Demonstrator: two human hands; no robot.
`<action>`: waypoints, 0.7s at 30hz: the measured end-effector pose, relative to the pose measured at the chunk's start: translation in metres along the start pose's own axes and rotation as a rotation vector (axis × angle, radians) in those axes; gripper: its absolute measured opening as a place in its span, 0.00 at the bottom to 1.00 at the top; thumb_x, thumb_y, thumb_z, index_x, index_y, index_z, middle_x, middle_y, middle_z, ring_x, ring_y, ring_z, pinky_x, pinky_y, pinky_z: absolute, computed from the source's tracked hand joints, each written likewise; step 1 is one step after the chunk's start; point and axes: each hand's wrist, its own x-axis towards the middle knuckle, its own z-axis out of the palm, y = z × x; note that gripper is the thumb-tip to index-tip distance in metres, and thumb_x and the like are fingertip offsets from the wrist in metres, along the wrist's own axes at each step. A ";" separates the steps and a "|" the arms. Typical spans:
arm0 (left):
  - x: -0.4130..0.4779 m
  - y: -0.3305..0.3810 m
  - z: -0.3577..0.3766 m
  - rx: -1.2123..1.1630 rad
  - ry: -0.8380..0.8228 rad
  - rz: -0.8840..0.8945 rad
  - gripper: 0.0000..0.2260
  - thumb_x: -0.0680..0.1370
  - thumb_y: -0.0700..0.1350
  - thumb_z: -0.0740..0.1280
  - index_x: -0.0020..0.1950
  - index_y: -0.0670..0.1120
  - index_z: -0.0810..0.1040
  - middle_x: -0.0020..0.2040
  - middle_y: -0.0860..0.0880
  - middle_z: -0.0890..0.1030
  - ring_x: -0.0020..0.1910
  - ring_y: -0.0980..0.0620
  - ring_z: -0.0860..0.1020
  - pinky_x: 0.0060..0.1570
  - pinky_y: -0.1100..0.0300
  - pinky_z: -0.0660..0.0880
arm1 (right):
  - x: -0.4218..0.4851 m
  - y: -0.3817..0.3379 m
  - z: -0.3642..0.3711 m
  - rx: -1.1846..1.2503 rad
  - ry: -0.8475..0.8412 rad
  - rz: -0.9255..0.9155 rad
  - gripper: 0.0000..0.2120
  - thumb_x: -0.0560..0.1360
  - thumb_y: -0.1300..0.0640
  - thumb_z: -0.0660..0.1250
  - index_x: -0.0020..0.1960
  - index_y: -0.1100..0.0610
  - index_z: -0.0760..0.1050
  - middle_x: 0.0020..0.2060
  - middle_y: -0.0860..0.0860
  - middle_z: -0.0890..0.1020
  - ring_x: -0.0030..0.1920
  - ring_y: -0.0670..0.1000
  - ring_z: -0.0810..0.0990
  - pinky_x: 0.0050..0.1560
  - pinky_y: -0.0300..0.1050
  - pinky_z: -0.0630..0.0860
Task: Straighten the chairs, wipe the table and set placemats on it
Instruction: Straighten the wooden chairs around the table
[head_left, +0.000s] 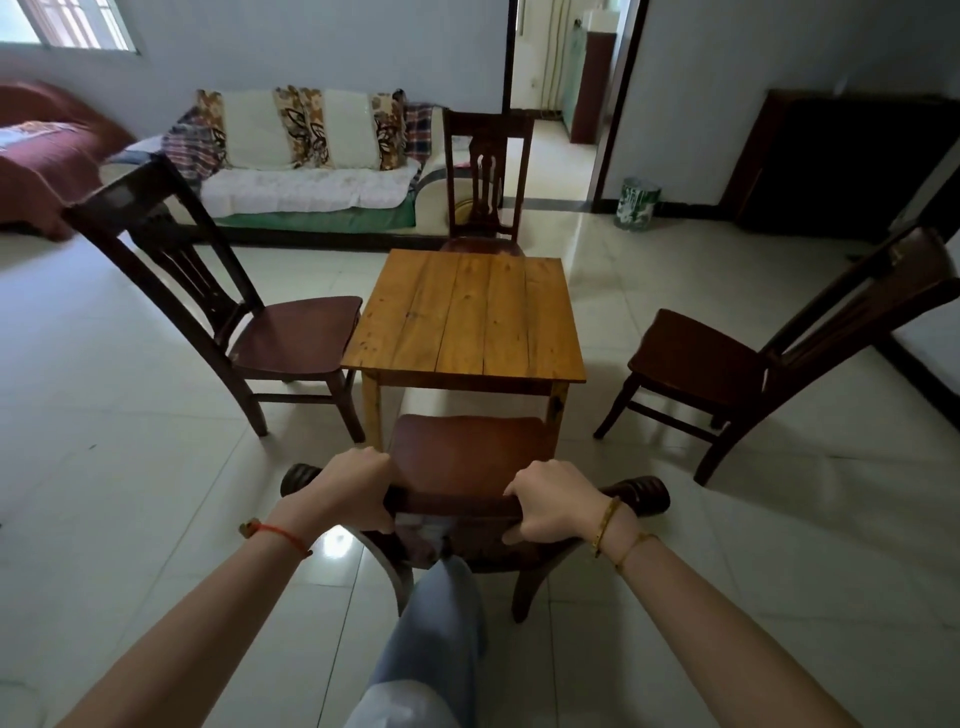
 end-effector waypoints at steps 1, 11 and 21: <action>-0.002 0.000 0.001 0.003 0.006 0.006 0.12 0.72 0.50 0.73 0.56 0.52 0.83 0.43 0.53 0.82 0.41 0.54 0.80 0.38 0.65 0.76 | 0.000 -0.002 0.002 0.001 -0.002 0.003 0.27 0.71 0.38 0.69 0.63 0.53 0.78 0.53 0.51 0.83 0.53 0.53 0.81 0.53 0.51 0.79; -0.006 -0.005 0.007 -0.055 -0.007 0.057 0.19 0.73 0.57 0.73 0.62 0.51 0.80 0.49 0.52 0.83 0.46 0.53 0.81 0.47 0.60 0.79 | -0.007 -0.006 -0.002 -0.021 0.003 0.022 0.23 0.71 0.33 0.66 0.53 0.51 0.80 0.42 0.48 0.80 0.45 0.52 0.79 0.43 0.46 0.75; -0.042 0.018 -0.028 -0.694 0.366 0.112 0.42 0.73 0.52 0.75 0.80 0.52 0.56 0.78 0.55 0.61 0.75 0.62 0.58 0.70 0.71 0.57 | -0.057 0.010 -0.030 0.593 0.082 0.033 0.35 0.68 0.32 0.68 0.71 0.45 0.69 0.67 0.44 0.74 0.68 0.45 0.71 0.66 0.46 0.71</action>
